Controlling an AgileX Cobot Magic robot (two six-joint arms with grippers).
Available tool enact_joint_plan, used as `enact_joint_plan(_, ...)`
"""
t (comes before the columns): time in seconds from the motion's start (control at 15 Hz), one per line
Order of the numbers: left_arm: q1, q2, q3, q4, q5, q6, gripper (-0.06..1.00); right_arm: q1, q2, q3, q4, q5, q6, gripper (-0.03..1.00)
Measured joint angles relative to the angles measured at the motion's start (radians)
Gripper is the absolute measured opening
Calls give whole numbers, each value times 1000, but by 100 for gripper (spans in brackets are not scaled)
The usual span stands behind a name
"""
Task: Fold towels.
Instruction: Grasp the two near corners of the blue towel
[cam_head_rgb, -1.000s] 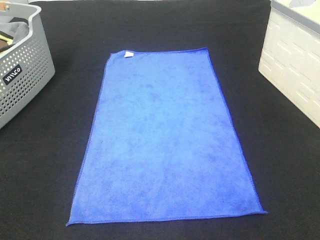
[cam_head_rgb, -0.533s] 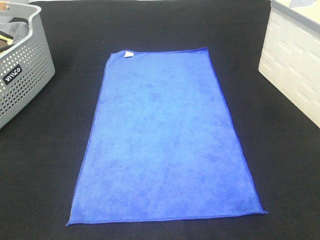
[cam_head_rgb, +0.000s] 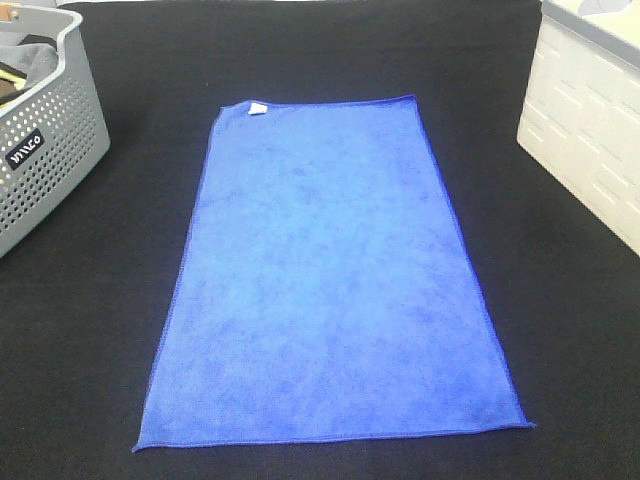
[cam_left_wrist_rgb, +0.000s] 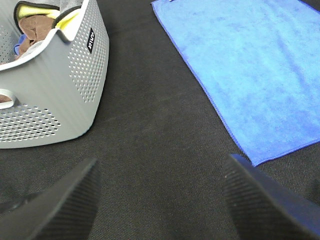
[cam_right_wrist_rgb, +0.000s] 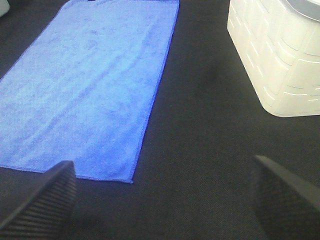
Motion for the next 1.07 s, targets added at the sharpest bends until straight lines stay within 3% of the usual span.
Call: enact_joint_plan(1.07, 0, 0, 0, -6, 0, 0, 67, 0, 0, 0, 2, 0, 0, 87)
